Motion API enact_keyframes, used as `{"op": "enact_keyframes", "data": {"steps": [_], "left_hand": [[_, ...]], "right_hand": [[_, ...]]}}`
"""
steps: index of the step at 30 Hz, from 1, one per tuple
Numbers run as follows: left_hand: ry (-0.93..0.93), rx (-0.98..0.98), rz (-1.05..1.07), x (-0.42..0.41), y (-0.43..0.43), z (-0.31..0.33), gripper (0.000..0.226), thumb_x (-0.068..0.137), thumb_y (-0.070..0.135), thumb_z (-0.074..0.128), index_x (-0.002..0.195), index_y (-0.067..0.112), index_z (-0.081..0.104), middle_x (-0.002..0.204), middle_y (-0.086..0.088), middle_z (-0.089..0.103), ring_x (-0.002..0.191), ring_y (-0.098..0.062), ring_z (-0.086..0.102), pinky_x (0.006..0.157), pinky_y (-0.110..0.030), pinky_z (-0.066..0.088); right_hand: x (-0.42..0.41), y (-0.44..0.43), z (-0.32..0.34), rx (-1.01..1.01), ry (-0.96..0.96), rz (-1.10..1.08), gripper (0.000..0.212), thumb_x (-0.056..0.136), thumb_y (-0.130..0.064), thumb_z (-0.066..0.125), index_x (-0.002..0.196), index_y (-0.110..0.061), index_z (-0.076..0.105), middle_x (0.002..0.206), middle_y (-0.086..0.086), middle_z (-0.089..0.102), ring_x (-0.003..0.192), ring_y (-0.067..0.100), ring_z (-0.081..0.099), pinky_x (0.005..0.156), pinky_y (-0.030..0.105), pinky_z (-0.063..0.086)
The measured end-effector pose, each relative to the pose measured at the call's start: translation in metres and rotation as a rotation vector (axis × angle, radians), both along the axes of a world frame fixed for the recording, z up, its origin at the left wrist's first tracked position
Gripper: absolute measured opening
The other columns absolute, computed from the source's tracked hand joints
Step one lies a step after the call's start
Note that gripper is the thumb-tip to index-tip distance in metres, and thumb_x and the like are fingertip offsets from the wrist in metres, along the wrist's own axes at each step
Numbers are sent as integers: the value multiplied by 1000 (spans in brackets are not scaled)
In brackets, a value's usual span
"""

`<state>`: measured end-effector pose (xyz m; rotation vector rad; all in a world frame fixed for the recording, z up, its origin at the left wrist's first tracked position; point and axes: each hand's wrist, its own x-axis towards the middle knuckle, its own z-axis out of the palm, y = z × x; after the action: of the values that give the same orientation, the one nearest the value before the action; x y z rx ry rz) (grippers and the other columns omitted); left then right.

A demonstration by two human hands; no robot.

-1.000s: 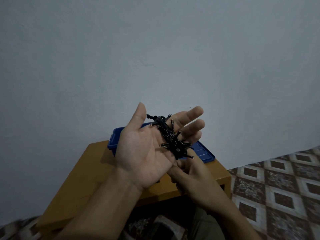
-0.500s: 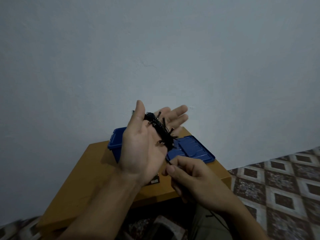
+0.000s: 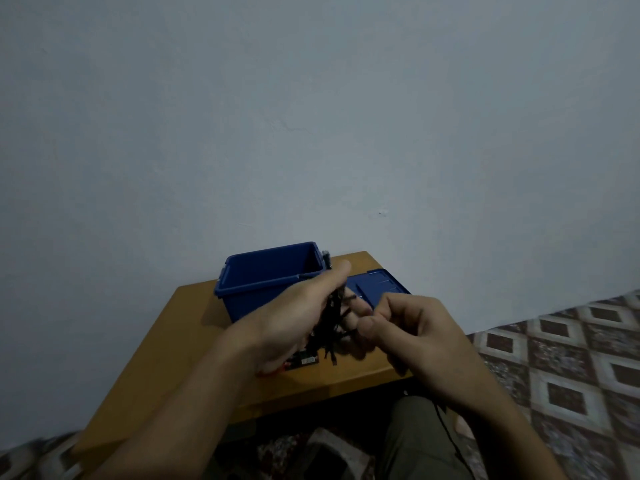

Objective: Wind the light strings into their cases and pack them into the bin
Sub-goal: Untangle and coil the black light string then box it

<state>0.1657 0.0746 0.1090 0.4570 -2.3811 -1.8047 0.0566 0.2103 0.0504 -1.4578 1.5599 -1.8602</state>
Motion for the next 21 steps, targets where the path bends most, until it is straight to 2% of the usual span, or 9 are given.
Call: {"op": "enact_keyframes", "data": {"steps": [2, 4, 6, 8, 12, 15, 18, 21], "left_hand": [[-88, -9, -78, 3, 0, 1, 80, 98, 66, 30, 103, -5, 67, 92, -31, 70, 83, -35, 67, 92, -54, 52], [-183, -75, -147, 5, 0, 2, 94, 94, 73, 21, 97, -8, 68, 70, -20, 67, 62, -27, 63, 71, -38, 54], [-230, -133, -179, 5, -2, 2, 97, 91, 77, 15, 86, -3, 69, 57, -10, 58, 47, -17, 52, 54, -25, 46], [-234, -130, -189, 5, -3, 2, 95, 89, 80, 13, 74, 3, 66, 50, -6, 48, 40, -14, 40, 46, -22, 39], [-218, -32, -218, 3, -9, 0, 84, 85, 85, 17, 59, 13, 49, 45, 0, 33, 41, -15, 25, 49, -30, 30], [-194, 14, -281, 3, -11, 0, 79, 85, 85, 18, 56, 15, 41, 42, 2, 30, 38, -14, 22, 49, -33, 27], [-188, 30, -320, 3, -10, 0, 78, 87, 84, 17, 54, 15, 37, 39, 1, 31, 36, -14, 24, 51, -33, 31], [-170, 17, -322, 3, -9, -3, 78, 88, 83, 17, 53, 15, 34, 38, -2, 34, 34, -15, 29, 49, -30, 39]], "right_hand": [[-1, 2, 2, -31, -18, 12, 37, 92, -18, 70, 62, -11, 50, 46, -5, 50, 40, 4, 41, 45, 15, 35], [-2, 4, 2, -53, -25, -11, 35, 85, -30, 72, 61, -16, 51, 45, -6, 45, 39, 9, 34, 42, 18, 31], [-5, 6, 1, -70, -49, 4, 29, 79, -38, 71, 64, -19, 56, 48, -6, 44, 40, 11, 33, 42, 20, 30], [-5, 7, 2, -93, -76, 33, 24, 78, -38, 69, 70, -17, 61, 54, -5, 48, 45, 14, 37, 43, 23, 32], [-1, 6, 3, -149, -44, -12, 17, 90, -27, 65, 82, -11, 64, 59, -1, 50, 49, 23, 36, 44, 29, 34], [3, 1, 1, -198, -51, -52, 15, 96, -21, 63, 86, -11, 65, 59, 0, 50, 49, 28, 32, 44, 38, 27], [7, -1, 2, -224, -65, -60, 11, 93, -18, 60, 86, -13, 67, 58, 4, 48, 49, 30, 31, 45, 43, 25], [9, -1, 4, -237, -26, -82, 11, 93, -19, 61, 86, -15, 69, 62, 15, 50, 50, 24, 40, 45, 39, 33]]}}
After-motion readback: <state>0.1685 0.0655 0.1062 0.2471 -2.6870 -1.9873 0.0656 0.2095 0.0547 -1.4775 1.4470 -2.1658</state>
